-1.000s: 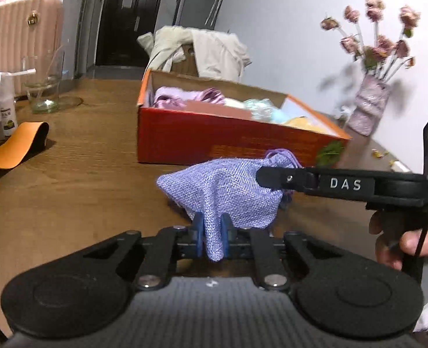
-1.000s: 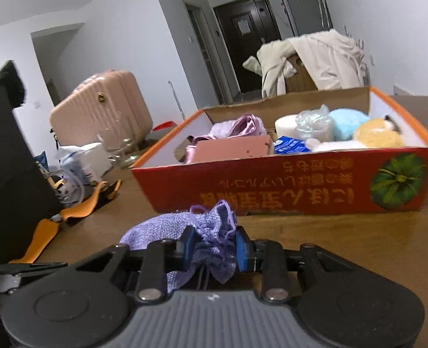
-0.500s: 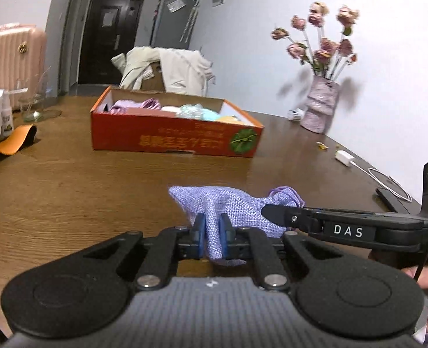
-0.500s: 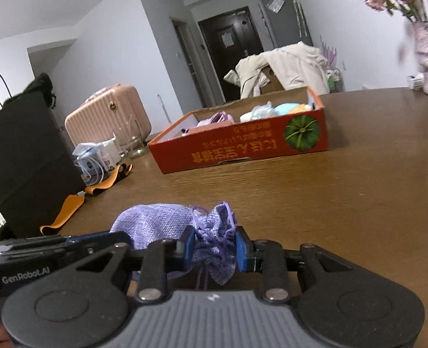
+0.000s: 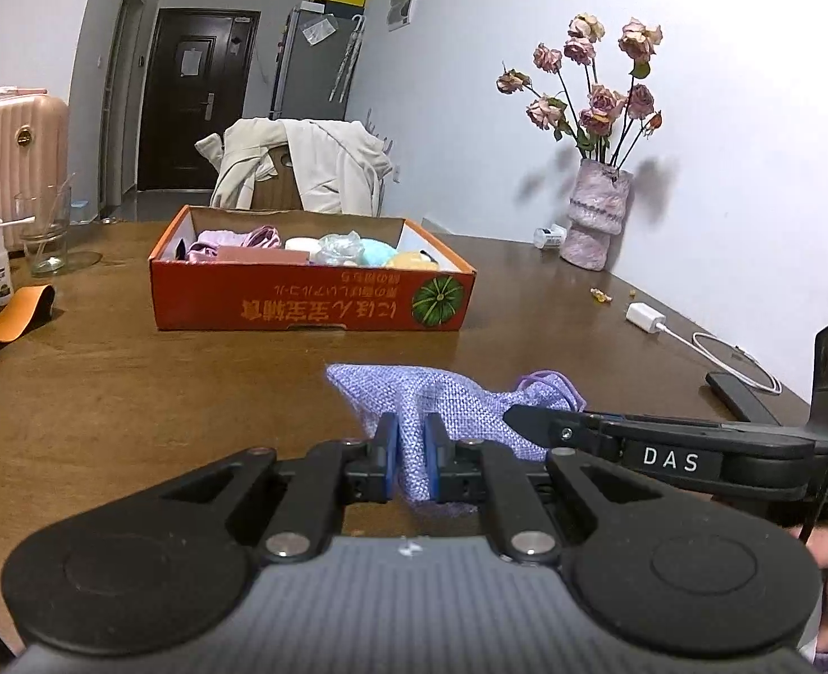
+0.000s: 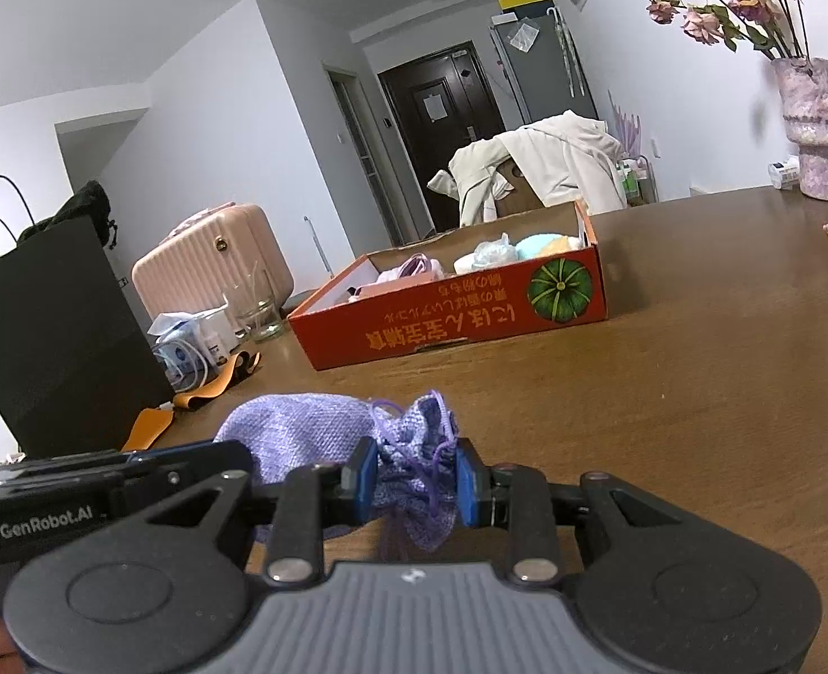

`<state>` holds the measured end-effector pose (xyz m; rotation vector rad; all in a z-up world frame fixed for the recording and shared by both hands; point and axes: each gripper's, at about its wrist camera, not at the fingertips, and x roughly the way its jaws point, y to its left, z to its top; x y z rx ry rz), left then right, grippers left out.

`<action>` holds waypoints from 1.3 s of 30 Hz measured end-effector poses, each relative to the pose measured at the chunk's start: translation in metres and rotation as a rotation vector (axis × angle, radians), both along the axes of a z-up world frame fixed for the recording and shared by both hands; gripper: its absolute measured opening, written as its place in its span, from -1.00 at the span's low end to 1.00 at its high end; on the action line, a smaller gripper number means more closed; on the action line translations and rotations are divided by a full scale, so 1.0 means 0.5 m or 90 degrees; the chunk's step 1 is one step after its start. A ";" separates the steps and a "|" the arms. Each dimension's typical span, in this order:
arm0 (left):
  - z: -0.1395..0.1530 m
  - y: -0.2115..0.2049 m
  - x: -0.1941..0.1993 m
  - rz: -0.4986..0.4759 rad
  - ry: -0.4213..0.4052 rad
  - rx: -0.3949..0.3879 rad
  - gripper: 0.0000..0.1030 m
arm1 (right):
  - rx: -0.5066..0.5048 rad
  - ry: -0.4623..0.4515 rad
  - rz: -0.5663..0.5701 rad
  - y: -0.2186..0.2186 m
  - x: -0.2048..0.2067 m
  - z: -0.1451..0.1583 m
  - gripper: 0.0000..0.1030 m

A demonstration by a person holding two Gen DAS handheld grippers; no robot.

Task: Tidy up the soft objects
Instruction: 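Lift the lavender pouch with both grippers and lower it into the box, then open both grippers to release the pouch inside the box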

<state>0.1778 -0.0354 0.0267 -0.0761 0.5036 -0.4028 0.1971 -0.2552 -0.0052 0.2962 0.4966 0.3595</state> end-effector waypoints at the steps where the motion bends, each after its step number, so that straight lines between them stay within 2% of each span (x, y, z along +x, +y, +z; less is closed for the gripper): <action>1: 0.004 -0.001 0.010 -0.003 -0.002 -0.001 -0.79 | 0.000 -0.001 0.000 -0.002 0.009 0.004 -0.45; 7: 0.044 -0.002 0.114 -0.020 -0.026 0.000 -0.79 | -0.013 -0.024 0.010 -0.011 0.102 0.050 -0.45; 11: 0.079 -0.006 0.248 -0.033 -0.034 0.004 -0.79 | -0.034 -0.044 0.014 -0.013 0.219 0.089 -0.45; 14: 0.092 -0.013 0.375 -0.044 -0.015 0.006 -0.79 | -0.049 -0.048 0.006 -0.016 0.330 0.114 -0.45; 19: 0.076 -0.031 0.569 -0.026 0.028 0.030 -0.79 | -0.060 0.002 -0.006 -0.015 0.527 0.114 -0.45; 22: 0.060 -0.030 0.649 0.005 0.027 0.058 -0.79 | -0.076 0.028 0.006 0.011 0.608 0.096 -0.45; 25: 0.031 -0.016 0.728 0.044 0.062 0.074 -0.77 | -0.121 0.049 0.001 0.049 0.668 0.069 -0.41; 28: 0.005 -0.008 0.758 0.063 0.058 0.112 -0.75 | -0.160 0.088 0.014 0.082 0.702 0.042 -0.38; 30: -0.005 0.000 0.759 0.067 0.059 0.123 -0.73 | -0.169 0.093 0.026 0.092 0.701 0.031 -0.31; 32: -0.008 0.008 0.751 0.069 0.060 0.124 -0.57 | -0.175 0.094 0.026 0.095 0.700 0.025 -0.22; 35: -0.002 0.018 0.738 0.071 0.061 0.120 -0.44 | -0.174 0.098 0.012 0.087 0.702 0.031 0.07; 37: 0.012 0.019 0.723 0.068 0.055 0.122 -0.43 | -0.171 0.095 0.011 0.081 0.690 0.046 0.11; 39: 0.036 0.022 0.700 0.066 0.042 0.122 -0.31 | -0.174 0.084 0.015 0.078 0.673 0.067 0.18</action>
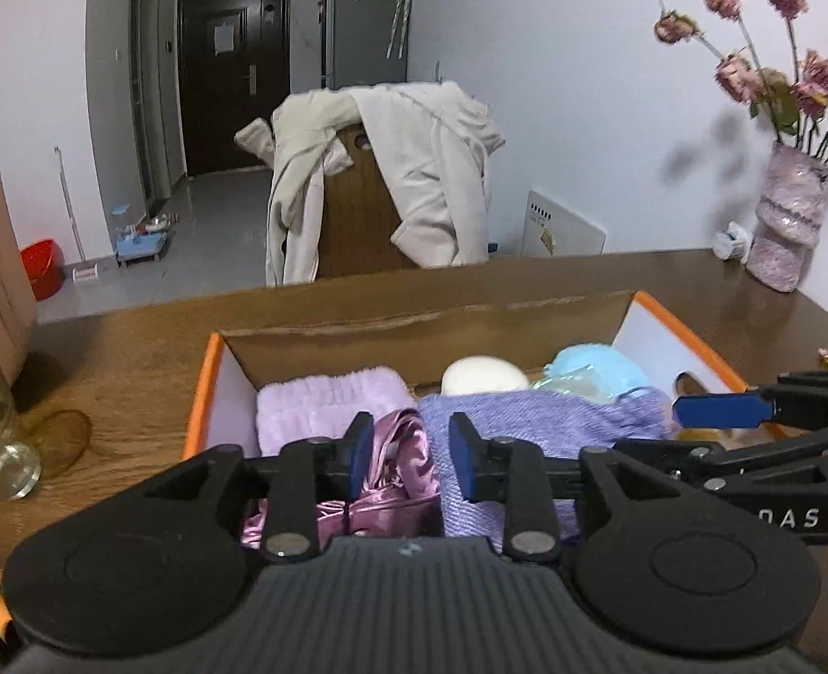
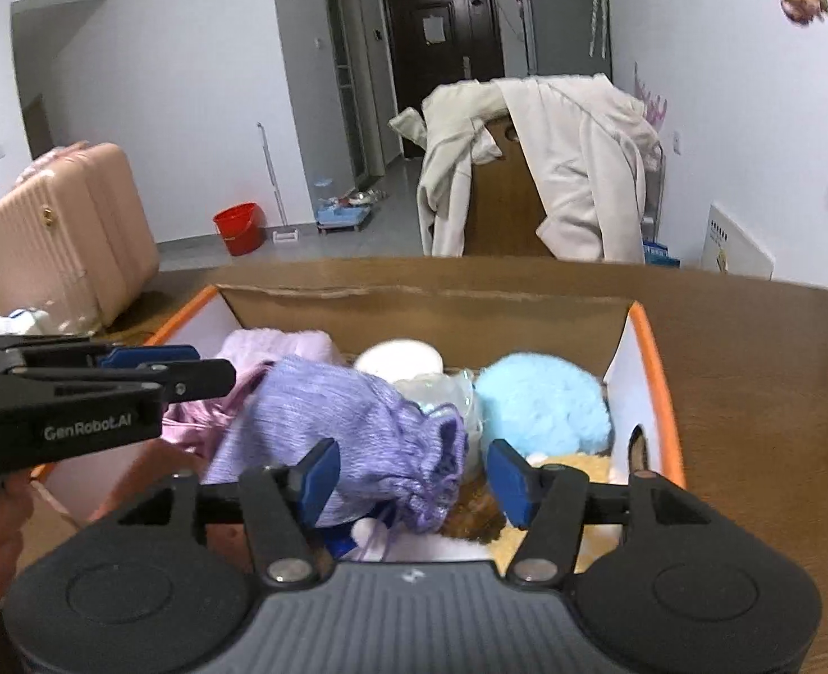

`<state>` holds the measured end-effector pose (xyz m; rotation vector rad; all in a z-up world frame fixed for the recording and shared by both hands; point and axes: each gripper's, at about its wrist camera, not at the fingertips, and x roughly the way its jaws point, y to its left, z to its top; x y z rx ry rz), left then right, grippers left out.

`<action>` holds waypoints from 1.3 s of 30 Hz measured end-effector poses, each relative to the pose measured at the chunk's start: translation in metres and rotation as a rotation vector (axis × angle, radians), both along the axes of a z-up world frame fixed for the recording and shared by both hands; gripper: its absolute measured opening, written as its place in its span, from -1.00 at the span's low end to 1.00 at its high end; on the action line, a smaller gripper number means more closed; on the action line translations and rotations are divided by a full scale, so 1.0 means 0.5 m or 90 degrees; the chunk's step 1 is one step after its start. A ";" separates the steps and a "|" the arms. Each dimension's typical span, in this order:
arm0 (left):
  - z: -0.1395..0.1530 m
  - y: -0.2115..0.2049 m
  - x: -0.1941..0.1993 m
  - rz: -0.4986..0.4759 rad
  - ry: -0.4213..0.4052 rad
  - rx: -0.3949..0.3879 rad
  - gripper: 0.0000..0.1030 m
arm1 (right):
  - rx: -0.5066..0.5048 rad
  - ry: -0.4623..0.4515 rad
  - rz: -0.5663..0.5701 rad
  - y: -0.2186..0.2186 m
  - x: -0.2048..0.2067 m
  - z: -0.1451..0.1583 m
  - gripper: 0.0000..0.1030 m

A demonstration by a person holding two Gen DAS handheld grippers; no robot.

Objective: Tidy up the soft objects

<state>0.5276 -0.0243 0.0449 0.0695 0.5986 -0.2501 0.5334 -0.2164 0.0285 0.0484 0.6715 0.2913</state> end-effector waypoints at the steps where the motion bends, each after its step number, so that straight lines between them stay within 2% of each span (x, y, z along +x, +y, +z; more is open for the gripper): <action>1: 0.014 0.003 -0.015 -0.001 -0.010 -0.002 -0.23 | -0.006 -0.009 0.001 -0.001 -0.014 0.015 0.19; 4: 0.058 0.013 -0.058 0.001 -0.033 -0.005 -0.19 | -0.016 -0.040 -0.002 -0.010 -0.057 0.065 0.23; 11: 0.161 0.046 -0.187 0.021 -0.085 -0.002 0.10 | -0.036 -0.122 -0.013 -0.055 -0.183 0.188 0.48; 12: 0.171 0.050 -0.206 0.022 -0.091 0.000 0.14 | -0.039 -0.132 -0.019 -0.064 -0.201 0.202 0.49; 14: 0.187 0.054 -0.241 0.033 -0.109 0.011 0.35 | -0.045 -0.145 -0.037 -0.081 -0.229 0.226 0.50; 19: 0.206 0.059 -0.311 0.048 -0.129 0.014 0.49 | -0.042 -0.170 -0.052 -0.107 -0.302 0.260 0.59; 20: 0.208 0.059 -0.322 0.052 -0.133 0.011 0.61 | -0.043 -0.174 -0.055 -0.108 -0.312 0.262 0.59; 22: 0.211 0.058 -0.349 0.062 -0.153 0.007 0.69 | -0.042 -0.181 -0.056 -0.110 -0.331 0.262 0.60; 26: 0.208 0.059 -0.396 0.064 -0.167 0.005 0.77 | -0.033 -0.201 -0.057 -0.108 -0.378 0.256 0.67; 32: 0.183 0.062 -0.475 0.081 -0.202 0.010 0.91 | 0.003 -0.262 -0.073 -0.110 -0.459 0.227 0.69; 39: 0.125 0.062 -0.576 0.093 -0.229 0.021 0.99 | 0.017 -0.262 -0.065 -0.087 -0.551 0.162 0.70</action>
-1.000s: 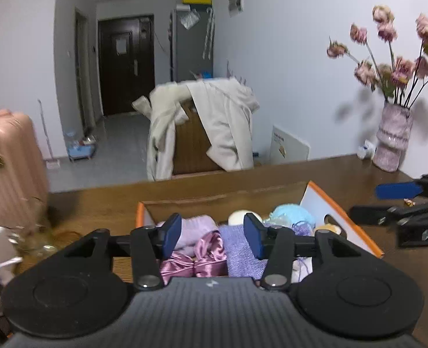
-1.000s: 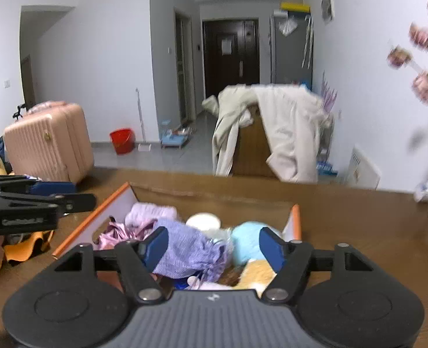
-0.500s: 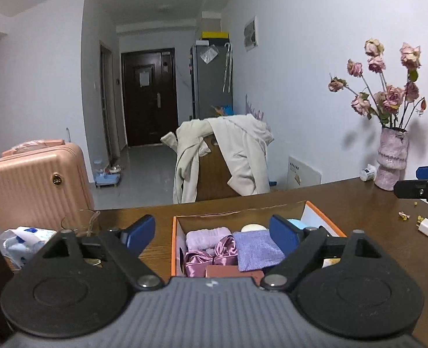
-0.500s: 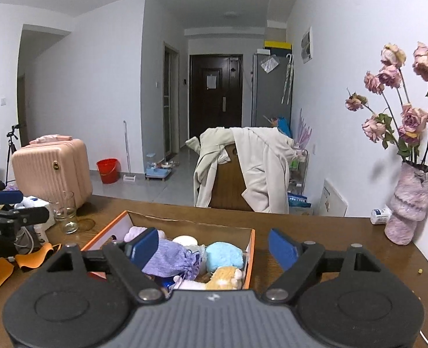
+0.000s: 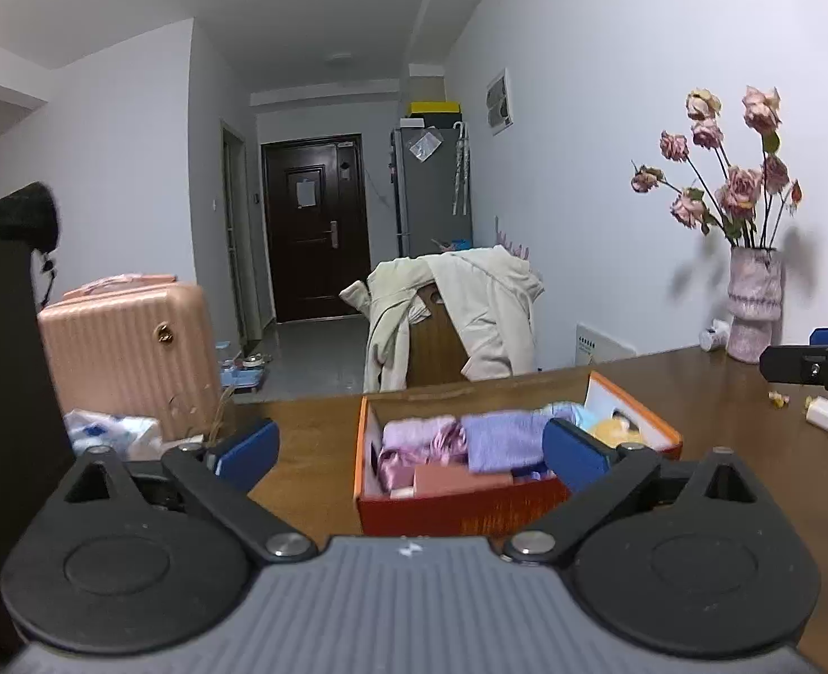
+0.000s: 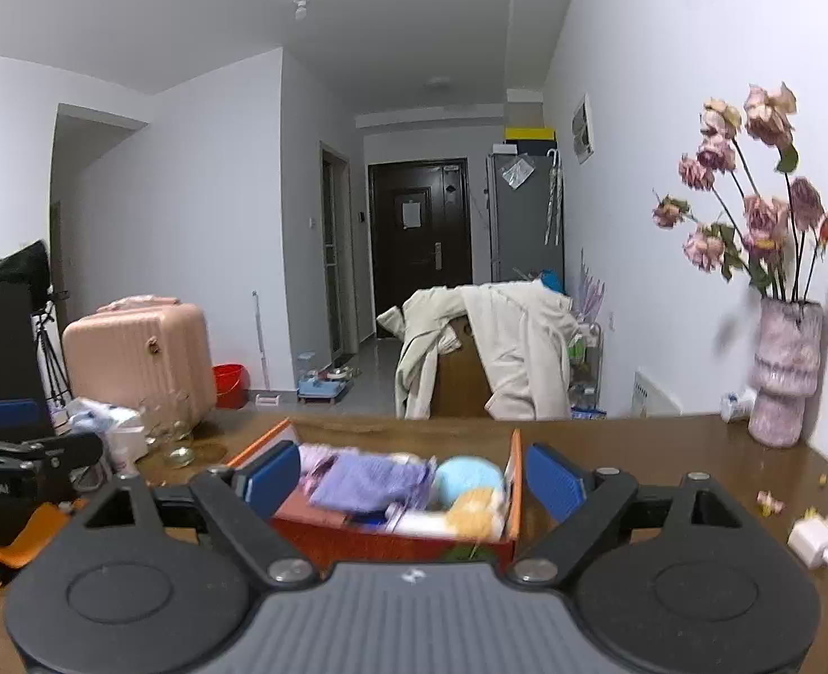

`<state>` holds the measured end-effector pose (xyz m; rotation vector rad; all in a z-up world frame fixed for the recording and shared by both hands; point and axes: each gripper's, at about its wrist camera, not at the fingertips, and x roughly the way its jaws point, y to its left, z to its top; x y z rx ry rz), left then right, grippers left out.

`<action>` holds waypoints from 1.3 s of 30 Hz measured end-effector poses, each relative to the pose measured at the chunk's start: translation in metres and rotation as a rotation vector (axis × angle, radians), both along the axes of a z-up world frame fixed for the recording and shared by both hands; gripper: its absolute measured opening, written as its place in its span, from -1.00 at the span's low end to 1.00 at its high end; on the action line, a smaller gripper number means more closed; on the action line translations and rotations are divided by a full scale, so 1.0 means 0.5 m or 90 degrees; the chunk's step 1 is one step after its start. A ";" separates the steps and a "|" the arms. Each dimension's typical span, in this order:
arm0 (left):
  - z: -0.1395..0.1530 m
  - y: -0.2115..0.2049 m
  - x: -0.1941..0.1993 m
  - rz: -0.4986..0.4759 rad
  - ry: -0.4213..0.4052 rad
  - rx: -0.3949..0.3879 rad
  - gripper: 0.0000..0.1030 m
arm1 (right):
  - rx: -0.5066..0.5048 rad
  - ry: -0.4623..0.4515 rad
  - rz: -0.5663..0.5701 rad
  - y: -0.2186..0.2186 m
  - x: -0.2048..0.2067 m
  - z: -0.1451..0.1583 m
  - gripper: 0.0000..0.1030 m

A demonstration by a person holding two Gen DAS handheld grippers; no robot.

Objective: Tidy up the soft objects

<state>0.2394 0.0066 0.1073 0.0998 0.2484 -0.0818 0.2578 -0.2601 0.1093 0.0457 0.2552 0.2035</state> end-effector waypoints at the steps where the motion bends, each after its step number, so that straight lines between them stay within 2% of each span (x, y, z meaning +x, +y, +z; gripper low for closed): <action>1: -0.010 0.000 -0.013 -0.002 0.001 0.001 1.00 | 0.001 0.001 0.004 0.004 -0.015 -0.011 0.70; 5: -0.053 0.002 -0.085 0.003 -0.003 0.000 1.00 | -0.013 0.006 0.015 0.028 -0.078 -0.052 0.70; 10: -0.084 0.015 -0.173 0.008 0.004 -0.029 1.00 | -0.020 0.013 0.035 0.061 -0.171 -0.096 0.71; 15: -0.110 0.027 -0.263 0.036 -0.003 -0.032 1.00 | -0.020 0.016 0.054 0.085 -0.265 -0.137 0.83; 25: -0.179 0.012 -0.404 0.031 0.007 -0.025 1.00 | -0.015 0.022 0.043 0.100 -0.410 -0.203 0.91; 30: -0.186 0.005 -0.430 0.023 0.002 -0.024 1.00 | -0.017 0.012 0.042 0.100 -0.453 -0.217 0.94; 39: -0.177 0.002 -0.436 0.018 -0.016 -0.035 1.00 | -0.005 -0.003 0.034 0.097 -0.459 -0.211 0.96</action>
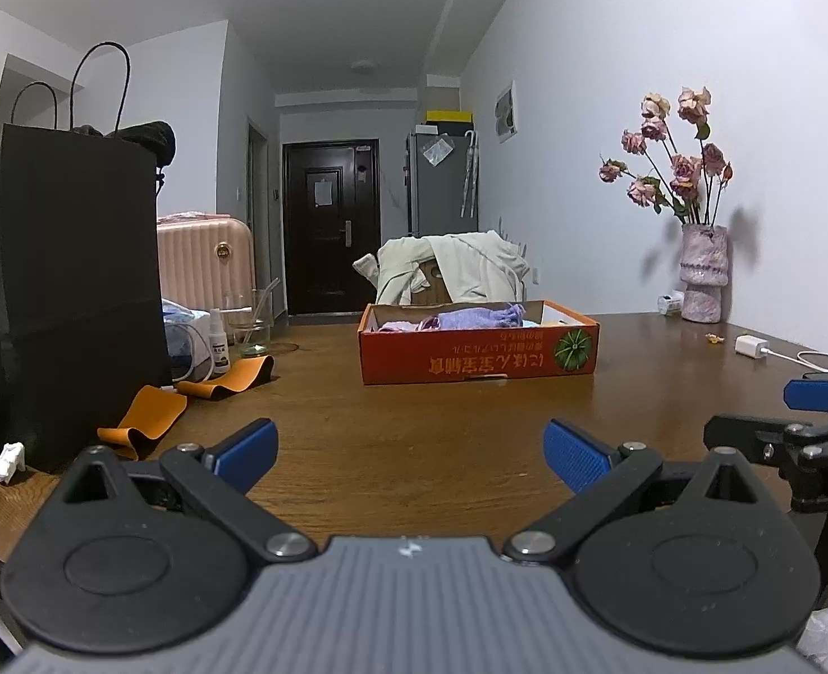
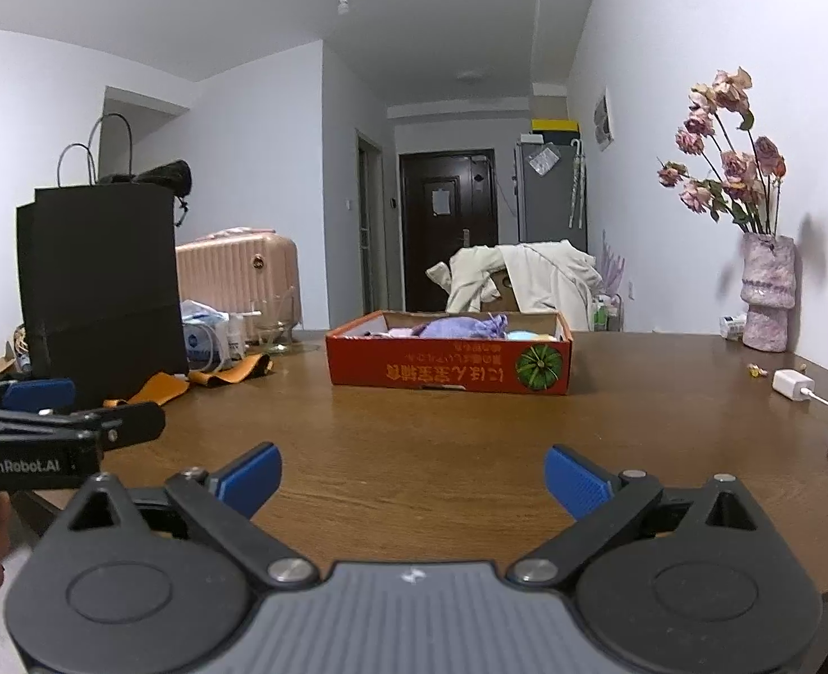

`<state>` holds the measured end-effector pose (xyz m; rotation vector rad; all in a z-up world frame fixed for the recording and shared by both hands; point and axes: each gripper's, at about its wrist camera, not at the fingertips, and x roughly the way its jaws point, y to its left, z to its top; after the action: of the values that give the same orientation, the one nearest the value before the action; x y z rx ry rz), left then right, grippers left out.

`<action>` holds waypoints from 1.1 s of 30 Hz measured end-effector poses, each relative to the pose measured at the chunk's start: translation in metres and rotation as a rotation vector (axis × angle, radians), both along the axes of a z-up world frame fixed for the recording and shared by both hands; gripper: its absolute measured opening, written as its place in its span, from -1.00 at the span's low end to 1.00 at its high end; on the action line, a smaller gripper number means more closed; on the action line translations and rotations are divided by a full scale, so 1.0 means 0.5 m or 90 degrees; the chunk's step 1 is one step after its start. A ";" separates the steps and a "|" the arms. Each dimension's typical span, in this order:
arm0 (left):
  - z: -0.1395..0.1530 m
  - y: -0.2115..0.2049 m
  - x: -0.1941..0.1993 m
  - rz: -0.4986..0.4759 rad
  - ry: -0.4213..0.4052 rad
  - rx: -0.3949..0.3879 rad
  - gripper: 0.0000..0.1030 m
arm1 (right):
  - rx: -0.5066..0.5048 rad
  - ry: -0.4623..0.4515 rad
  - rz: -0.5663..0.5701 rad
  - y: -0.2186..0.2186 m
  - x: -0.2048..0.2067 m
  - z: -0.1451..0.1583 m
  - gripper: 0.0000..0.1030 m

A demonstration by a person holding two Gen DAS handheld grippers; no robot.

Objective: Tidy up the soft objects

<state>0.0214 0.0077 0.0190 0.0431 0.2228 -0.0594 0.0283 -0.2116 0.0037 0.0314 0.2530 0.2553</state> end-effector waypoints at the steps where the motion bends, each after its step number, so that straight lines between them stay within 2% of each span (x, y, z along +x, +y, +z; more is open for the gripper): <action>1: 0.001 0.001 -0.002 -0.001 0.000 -0.002 1.00 | 0.003 -0.005 0.000 0.000 -0.002 0.002 0.98; 33: -0.002 0.004 -0.003 0.002 0.001 0.002 1.00 | 0.004 -0.001 -0.011 0.003 0.003 -0.001 1.00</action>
<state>0.0198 0.0097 0.0180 0.0454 0.2239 -0.0559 0.0300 -0.2100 0.0035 0.0388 0.2507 0.2396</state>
